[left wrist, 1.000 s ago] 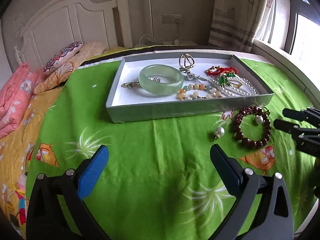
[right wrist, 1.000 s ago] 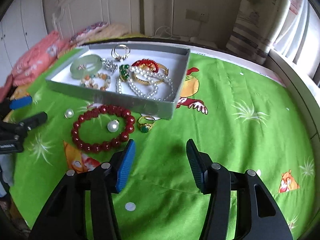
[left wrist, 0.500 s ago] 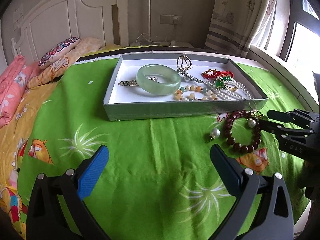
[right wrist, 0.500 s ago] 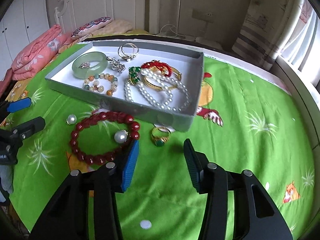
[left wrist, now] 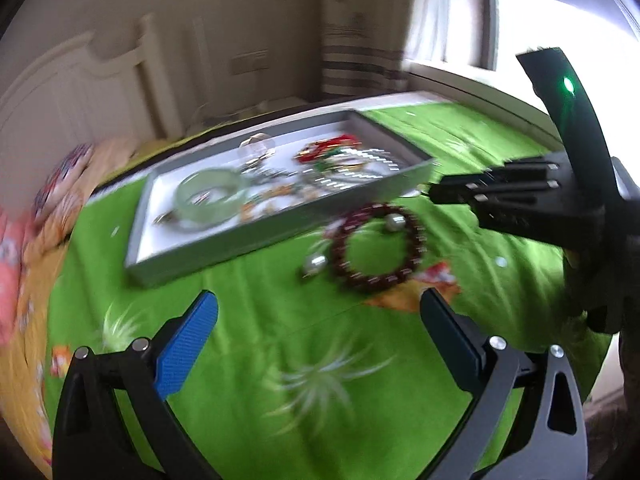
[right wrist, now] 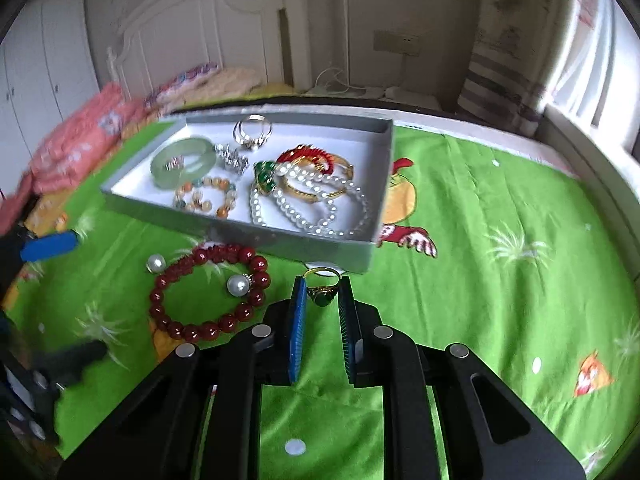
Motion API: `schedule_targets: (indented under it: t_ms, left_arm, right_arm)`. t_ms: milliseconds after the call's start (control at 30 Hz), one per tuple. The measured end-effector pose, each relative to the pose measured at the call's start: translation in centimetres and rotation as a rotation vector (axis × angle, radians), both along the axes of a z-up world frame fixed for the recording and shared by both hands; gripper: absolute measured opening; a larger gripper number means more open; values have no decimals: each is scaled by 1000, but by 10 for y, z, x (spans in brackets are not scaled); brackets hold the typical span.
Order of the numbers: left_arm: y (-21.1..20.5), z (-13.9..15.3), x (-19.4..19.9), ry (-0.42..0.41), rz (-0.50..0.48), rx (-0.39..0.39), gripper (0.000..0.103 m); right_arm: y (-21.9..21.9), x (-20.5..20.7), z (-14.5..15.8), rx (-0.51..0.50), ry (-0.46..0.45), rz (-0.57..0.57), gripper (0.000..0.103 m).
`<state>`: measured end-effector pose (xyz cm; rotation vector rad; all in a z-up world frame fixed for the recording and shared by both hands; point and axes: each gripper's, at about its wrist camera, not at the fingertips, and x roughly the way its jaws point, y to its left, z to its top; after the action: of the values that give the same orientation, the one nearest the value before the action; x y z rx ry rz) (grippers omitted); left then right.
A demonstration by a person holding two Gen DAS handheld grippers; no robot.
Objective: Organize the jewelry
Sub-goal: 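Grasp the gold green-stone ring with the right tool, then grasp the red bead bracelet with the left tool while the right tool holds the ring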
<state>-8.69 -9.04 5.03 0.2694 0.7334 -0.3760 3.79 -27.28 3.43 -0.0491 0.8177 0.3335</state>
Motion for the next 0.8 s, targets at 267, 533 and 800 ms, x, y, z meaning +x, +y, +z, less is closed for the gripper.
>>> schedule_targets:
  t_ms: [267,533,800]
  left_arm:
    - [-58,-5,18,23,-193,171,67]
    - [-71,-24,36,111,-268,186,53]
    - [-65,-23,36,143,-285,75,11]
  right_arm:
    - [-19,-6,7,99,-30,-18,16]
    - [-29,-10,10,175,-40,-11,16]
    - [-34,-13,11,209,-50,-4,16]
